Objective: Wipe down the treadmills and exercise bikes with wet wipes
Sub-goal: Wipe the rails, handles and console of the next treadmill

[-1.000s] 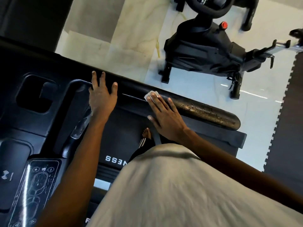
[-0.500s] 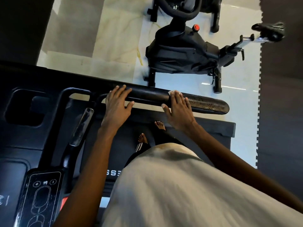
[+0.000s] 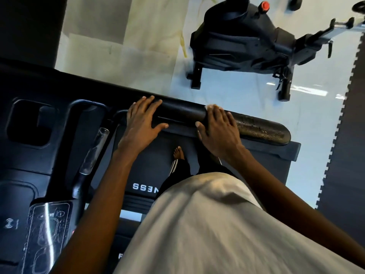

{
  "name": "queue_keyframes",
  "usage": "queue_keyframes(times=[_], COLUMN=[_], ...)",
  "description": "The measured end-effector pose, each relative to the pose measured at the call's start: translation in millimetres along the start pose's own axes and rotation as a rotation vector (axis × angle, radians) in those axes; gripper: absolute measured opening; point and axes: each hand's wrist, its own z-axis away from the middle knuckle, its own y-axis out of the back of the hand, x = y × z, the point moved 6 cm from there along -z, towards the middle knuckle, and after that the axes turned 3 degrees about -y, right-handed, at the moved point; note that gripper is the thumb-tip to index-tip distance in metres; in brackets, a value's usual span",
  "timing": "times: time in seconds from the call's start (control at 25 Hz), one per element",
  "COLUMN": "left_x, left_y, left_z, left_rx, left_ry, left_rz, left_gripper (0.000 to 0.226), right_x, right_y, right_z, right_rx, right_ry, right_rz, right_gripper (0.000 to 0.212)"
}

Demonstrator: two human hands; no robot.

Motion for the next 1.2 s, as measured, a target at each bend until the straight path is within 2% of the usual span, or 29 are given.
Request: queue_keyframes(times=[0.08, 0.24, 0.52, 0.8, 1.0, 1.12, 1.2], left_x=[3, 6, 8, 10, 12, 14, 15], left_y=[-3, -4, -1, -3, -2, 1, 1], left_z=[-4, -10, -10, -18, -22, -23, -23], left_rx=[0.005, -0.029, -0.001, -0.165, -0.202, -0.209, -0.228], left_ry=[0.012, 0.006, 0.018, 0.084, 0.128, 0.139, 0.156], left_rz=[-0.018, -0.053, -0.027, -0.003, 0.039, 0.019, 0.020], left_gripper=[0.075, 0.074, 0.070, 0.089, 0.093, 0.095, 0.095], right_x=[-1, -36, 31, -27, 5, -19, -24], right_y=[1, 2, 13, 11, 15, 13, 10], right_z=[-6, -22, -36, -68, -63, -59, -53], right_rx=[-0.031, -0.083, -0.183, -0.228, -0.214, -0.251, -0.279], right_ry=[0.043, 0.264, 0.050, 0.252, 0.192, 0.284, 0.320], right_rz=[-0.039, -0.099, 0.037, -0.181, -0.133, -0.252, -0.239], right_gripper=[0.074, 0.073, 0.095, 0.074, 0.072, 0.070, 0.071])
